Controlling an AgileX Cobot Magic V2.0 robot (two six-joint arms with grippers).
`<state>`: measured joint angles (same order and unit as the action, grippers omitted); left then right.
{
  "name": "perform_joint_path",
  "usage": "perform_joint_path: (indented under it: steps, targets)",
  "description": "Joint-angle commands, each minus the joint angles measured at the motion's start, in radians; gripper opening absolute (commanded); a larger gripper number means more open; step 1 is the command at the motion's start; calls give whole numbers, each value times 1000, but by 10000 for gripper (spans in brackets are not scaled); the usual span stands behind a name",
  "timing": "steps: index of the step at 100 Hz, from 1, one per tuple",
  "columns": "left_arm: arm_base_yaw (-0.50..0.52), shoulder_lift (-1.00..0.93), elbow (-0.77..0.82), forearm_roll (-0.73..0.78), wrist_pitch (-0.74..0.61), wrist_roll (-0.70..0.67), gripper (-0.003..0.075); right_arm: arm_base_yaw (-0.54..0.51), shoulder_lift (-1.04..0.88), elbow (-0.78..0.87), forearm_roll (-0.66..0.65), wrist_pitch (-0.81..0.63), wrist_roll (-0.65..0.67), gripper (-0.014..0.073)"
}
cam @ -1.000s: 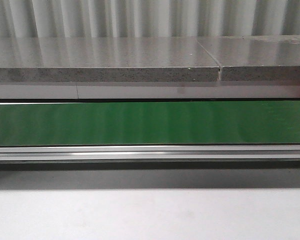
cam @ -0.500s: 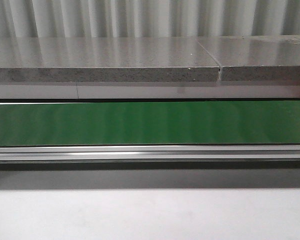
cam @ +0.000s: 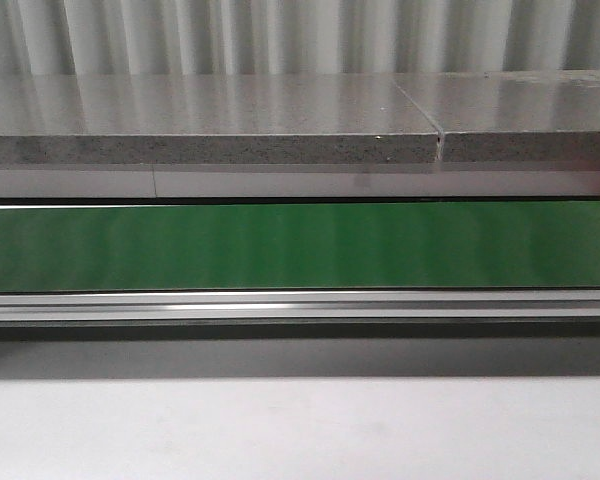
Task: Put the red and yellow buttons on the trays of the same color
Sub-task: 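Lower the left gripper and grasp another red button beside the belt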
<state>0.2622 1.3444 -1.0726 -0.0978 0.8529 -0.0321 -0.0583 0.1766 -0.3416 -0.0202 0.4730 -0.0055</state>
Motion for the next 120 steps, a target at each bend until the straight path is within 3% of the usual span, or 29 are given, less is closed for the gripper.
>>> perform_joint_path:
  steps: [1, 20, 45, 67, 120]
  targets:
    - [31, 38, -88, -17, 44, -26, 489, 1, 11, -24, 2, -72, -9, -88]
    - [74, 187, -203, -22, 167, -27, 489, 1, 11, -24, 2, -72, -9, -88]
    - [74, 358, -338, -17, 224, -27, 426, 1, 11, -24, 2, -72, -9, -88]
    - [74, 452, -421, -11, 257, -27, 426, 1, 11, -23, 2, -72, -9, -88]
    - [74, 544, -460, -11, 254, -27, 426, 1, 11, -23, 2, -72, -9, -88]
